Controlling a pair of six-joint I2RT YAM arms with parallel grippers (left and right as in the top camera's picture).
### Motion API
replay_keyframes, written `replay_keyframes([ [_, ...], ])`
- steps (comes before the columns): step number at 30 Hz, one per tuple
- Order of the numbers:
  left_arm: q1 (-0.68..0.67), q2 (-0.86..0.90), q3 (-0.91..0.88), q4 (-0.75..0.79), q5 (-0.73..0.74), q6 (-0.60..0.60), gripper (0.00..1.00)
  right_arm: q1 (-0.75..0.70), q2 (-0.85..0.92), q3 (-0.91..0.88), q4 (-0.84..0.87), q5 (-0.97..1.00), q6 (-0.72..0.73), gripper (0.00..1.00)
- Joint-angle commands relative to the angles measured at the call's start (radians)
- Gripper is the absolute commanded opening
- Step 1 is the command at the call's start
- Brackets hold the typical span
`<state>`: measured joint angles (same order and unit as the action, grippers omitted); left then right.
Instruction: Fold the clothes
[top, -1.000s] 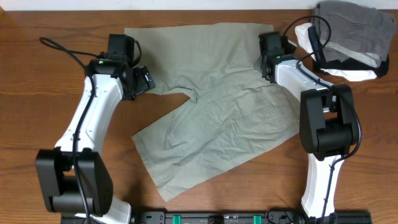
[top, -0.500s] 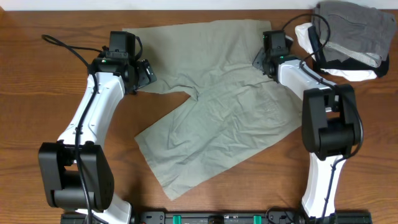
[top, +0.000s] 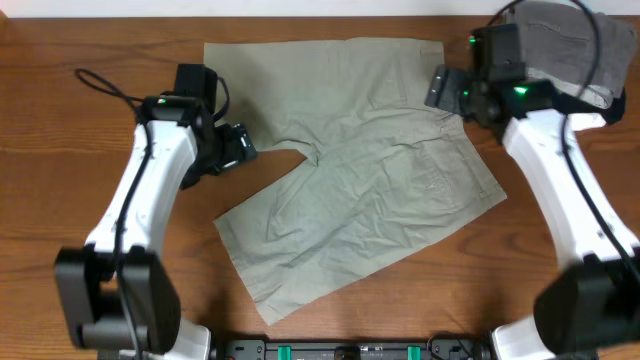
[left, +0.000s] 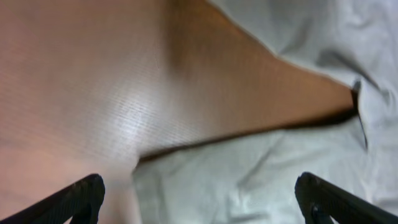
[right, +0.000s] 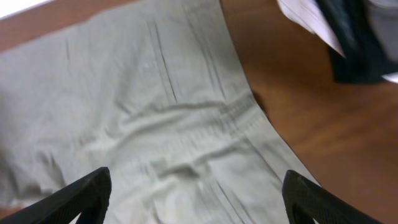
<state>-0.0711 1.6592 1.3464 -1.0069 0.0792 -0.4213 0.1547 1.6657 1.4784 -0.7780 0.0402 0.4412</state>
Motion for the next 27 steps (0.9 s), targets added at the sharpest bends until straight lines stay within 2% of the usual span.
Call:
replay_keyframes([
  [1, 0.003, -0.078, -0.006, -0.061, 0.004, 0.008, 0.99, -0.006, -0.021, 0.000, -0.064, -0.013, -0.043, 0.85],
  [6, -0.005, -0.097, -0.007, -0.238, 0.057, 0.069, 0.99, -0.027, -0.079, 0.000, -0.115, -0.074, -0.101, 0.85],
  [10, -0.041, -0.097, -0.035, -0.262, 0.071, 0.092, 0.99, -0.047, -0.099, 0.000, -0.111, -0.079, -0.123, 0.83],
  [11, -0.051, -0.097, -0.049, -0.248, 0.071, 0.091, 0.95, -0.051, -0.099, 0.000, -0.109, -0.079, -0.127, 0.82],
  [12, -0.060, -0.097, -0.063, -0.235, 0.071, 0.089, 0.86, -0.052, -0.098, 0.000, -0.109, -0.079, -0.129, 0.82],
  [14, -0.077, -0.097, -0.103, -0.203, 0.071, 0.078, 0.59, -0.051, -0.098, -0.001, -0.108, -0.079, -0.134, 0.82],
  [15, -0.083, -0.097, -0.124, -0.190, 0.070, 0.067, 0.36, -0.051, -0.098, -0.001, -0.108, -0.079, -0.135, 0.81],
  [18, -0.092, -0.097, -0.202, -0.142, 0.071, 0.041, 0.13, -0.051, -0.098, -0.001, -0.105, -0.096, -0.135, 0.81],
  [21, -0.094, -0.097, -0.296, -0.059, 0.071, 0.014, 0.06, -0.051, -0.098, -0.001, -0.089, -0.111, -0.135, 0.80],
  [27, -0.094, -0.097, -0.440, 0.134, 0.103, -0.003, 0.06, -0.050, -0.098, -0.001, -0.069, -0.136, -0.134, 0.80],
])
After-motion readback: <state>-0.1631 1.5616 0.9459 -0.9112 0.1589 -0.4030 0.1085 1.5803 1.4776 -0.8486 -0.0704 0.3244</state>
